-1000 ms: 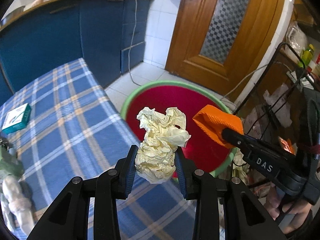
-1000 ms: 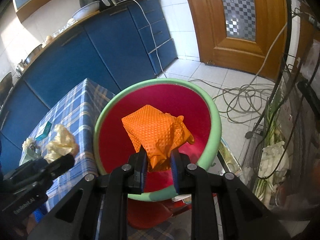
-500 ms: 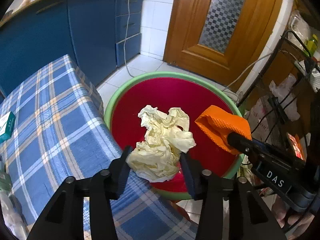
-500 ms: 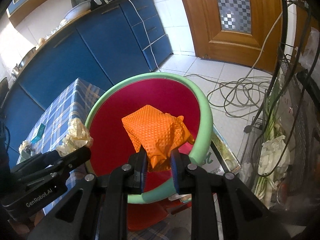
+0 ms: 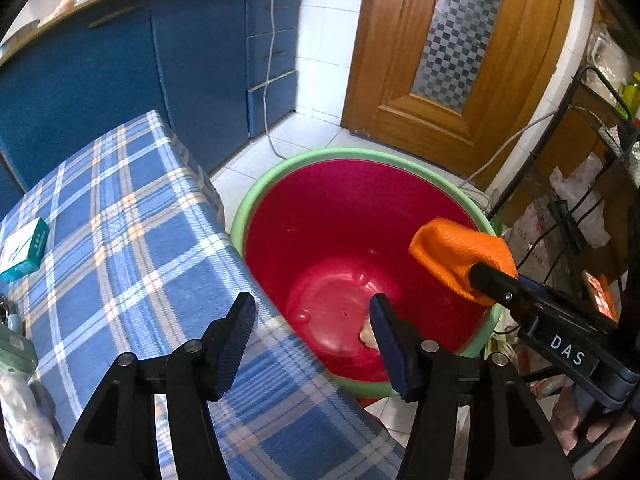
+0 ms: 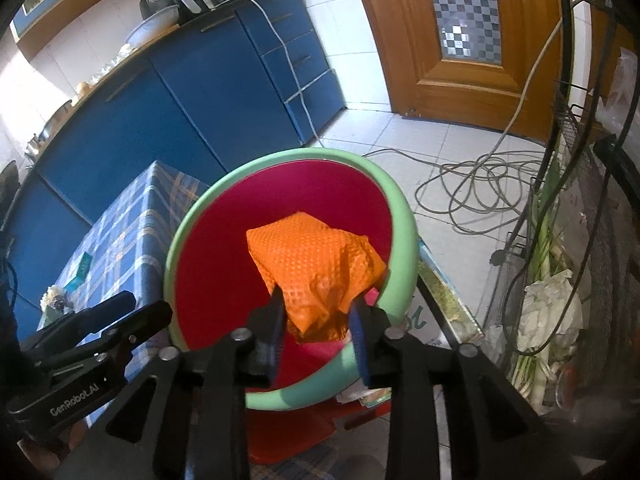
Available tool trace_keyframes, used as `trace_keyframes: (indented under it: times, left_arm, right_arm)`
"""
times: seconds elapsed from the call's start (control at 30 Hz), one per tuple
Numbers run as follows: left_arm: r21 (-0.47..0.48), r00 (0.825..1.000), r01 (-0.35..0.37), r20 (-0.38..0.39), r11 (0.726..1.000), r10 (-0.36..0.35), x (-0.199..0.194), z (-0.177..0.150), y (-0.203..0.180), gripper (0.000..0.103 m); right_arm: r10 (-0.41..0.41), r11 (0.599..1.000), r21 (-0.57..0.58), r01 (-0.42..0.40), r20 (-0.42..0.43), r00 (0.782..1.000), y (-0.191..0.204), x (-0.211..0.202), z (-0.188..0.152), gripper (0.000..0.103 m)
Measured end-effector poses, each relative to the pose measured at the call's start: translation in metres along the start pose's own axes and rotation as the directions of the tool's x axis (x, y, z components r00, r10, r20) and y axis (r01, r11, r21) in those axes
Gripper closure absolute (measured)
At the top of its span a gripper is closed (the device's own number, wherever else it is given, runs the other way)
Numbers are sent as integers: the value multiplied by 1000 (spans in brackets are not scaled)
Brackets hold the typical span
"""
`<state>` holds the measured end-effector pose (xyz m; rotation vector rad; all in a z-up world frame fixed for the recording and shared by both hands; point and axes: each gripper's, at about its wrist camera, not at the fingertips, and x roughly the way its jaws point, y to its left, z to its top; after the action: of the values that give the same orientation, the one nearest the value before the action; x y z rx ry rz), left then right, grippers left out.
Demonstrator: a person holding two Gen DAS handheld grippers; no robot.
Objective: Collect trash
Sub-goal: 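Open both tools to drop the tissue and glove into the bucket, then move both open tools back over the table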
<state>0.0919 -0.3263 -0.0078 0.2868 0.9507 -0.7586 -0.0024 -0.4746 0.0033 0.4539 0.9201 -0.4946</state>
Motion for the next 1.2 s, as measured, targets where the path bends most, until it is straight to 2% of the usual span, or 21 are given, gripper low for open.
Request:
trace_keyframes:
  times: [0.03, 0.3, 0.63, 0.8, 0.87, 0.93, 1.2]
  left_arm:
    - [-4, 1000, -1, 3, 1000, 1, -2, 0, 1, 42]
    - [-35, 1000, 3, 28, 999, -2, -24, -5, 9, 42]
    - [-51, 996, -11, 88, 999, 15, -68, -19, 21, 42]
    - [-77, 993, -29, 116, 997, 38, -91, -32, 37, 42]
    - [-89, 991, -37, 121, 995, 48, -99, -38, 44, 42]
    - [-103, 990, -46, 126, 994, 59, -107, -44, 51, 42]
    - [-165, 985, -80, 136, 983, 103, -132, -71, 82, 42]
  right_arm:
    - [2, 1000, -1, -2, 6, 1000, 1, -1, 0, 61]
    - [18, 1000, 0, -18, 39, 999, 7, -14, -2, 46]
    - [29, 1000, -14, -28, 71, 997, 25, -38, -12, 41]
    - [29, 999, -40, -26, 81, 996, 37, -50, -20, 41]
    - [31, 998, -53, -27, 85, 996, 43, -55, -23, 39]
    - [38, 997, -66, -31, 96, 995, 50, -61, -26, 32]
    - [70, 990, -126, -57, 100, 993, 78, -75, -40, 30]
